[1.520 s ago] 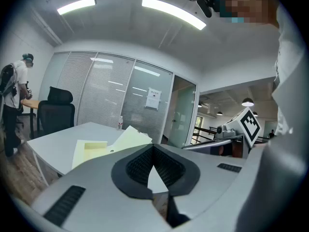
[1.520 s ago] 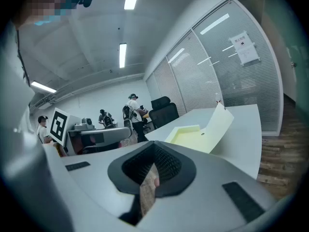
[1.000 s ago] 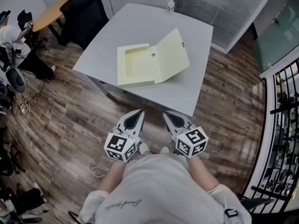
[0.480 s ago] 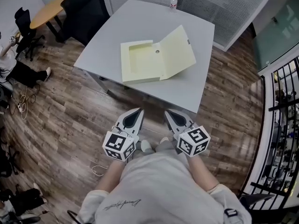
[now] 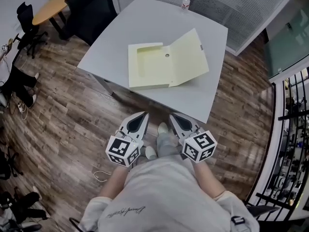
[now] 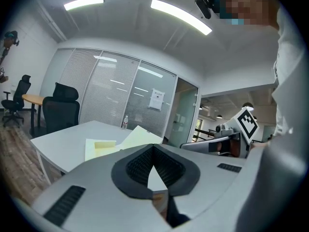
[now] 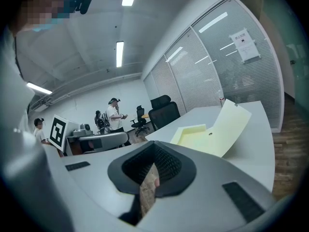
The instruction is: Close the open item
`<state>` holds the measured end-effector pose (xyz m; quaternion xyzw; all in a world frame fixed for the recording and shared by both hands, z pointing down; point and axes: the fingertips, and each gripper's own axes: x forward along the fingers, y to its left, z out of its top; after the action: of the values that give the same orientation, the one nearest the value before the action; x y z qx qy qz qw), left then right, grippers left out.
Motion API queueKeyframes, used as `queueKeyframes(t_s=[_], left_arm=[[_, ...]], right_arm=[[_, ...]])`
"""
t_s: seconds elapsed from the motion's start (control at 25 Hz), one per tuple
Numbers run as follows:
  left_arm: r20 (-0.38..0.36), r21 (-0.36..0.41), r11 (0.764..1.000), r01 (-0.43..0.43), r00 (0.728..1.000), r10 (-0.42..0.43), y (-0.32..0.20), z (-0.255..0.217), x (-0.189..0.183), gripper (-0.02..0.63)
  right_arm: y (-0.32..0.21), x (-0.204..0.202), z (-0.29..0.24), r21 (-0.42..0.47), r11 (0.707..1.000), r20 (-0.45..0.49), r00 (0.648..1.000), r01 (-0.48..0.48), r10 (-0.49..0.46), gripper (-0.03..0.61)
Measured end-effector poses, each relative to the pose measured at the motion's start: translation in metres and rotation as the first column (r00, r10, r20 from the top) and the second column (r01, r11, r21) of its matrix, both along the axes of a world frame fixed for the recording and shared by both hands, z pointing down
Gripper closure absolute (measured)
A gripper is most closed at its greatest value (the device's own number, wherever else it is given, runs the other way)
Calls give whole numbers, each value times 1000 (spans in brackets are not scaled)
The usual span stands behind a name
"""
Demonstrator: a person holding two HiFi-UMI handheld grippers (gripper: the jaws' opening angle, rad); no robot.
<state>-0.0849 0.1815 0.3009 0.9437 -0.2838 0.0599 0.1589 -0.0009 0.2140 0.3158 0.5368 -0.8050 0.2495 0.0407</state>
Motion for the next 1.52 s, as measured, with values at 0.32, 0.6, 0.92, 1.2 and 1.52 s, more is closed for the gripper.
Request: queueKeyframes(t_s=[0.32,0.6,0.92,1.2,1.52], left_arm=[[14,9,1000,16,1000,-16,-54,0,26,604],[24,20,999,49,998,-49,-111,-4,58,604],[24,33,996,89,996,-89,-146,-8,80,605],[24,24,998,65,998,-66,-165,-8,89,604],[46,31,999,-15,999,14,-188,-9,91,604]], right_arm=[[-57,22,-3,25,999,4,1000,30,-30,565],[-113,50,-4,40,996,11,997,77,-77,566],[-149,69,-7,50,991,11,992,125,-125,566],[-168,75,-12,57,993,2,994,107,-107,566],[-186,89,-20,75,997,-14,1000,12,-11,565]])
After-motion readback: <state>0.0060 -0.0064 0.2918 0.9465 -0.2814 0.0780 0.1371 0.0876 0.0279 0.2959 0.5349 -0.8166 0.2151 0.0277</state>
